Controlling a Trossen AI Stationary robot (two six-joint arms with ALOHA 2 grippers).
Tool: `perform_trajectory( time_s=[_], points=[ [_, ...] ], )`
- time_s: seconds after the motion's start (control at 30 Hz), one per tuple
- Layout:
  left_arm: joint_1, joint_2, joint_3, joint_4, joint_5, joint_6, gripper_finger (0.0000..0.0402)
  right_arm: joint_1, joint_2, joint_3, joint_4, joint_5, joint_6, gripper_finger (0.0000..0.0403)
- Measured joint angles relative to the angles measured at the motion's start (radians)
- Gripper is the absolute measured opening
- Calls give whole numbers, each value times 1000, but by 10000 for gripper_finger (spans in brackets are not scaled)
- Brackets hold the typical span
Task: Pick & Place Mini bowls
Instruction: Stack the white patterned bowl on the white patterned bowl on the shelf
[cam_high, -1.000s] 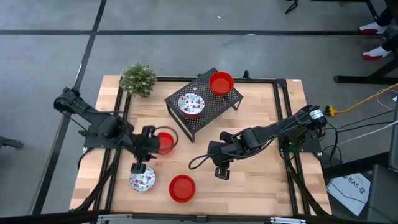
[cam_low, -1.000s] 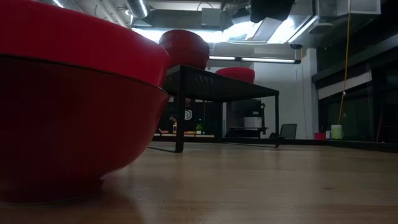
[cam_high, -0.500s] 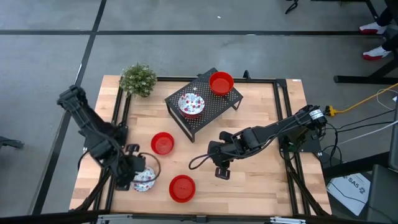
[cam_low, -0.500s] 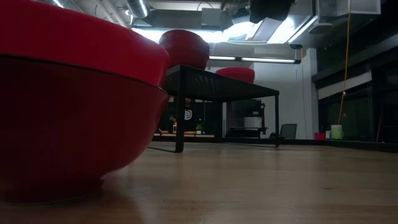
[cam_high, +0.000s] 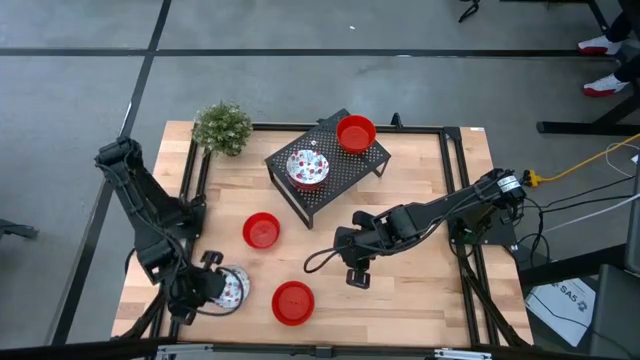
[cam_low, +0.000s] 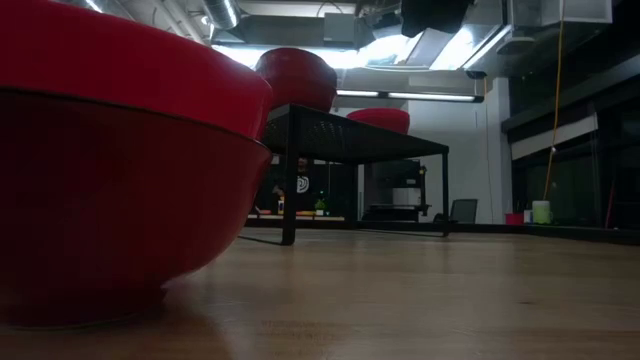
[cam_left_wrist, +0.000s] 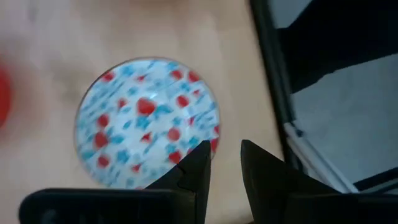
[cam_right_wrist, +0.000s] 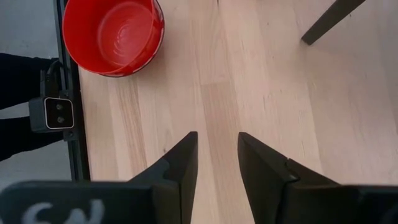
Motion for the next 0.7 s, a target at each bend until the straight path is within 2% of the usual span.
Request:
perform_trajectory(
  time_s=[0.17,0.37,0.7],
  points=[
    [-5,36,-5,37,3,61,87,0,0,0,0,0,0,114],
    [-5,144,-5,78,32,130,110,0,0,0,0,0,4,114],
    [-5,288,-5,77,41,41,127,0,0,0,0,0,26,114]
  ],
)
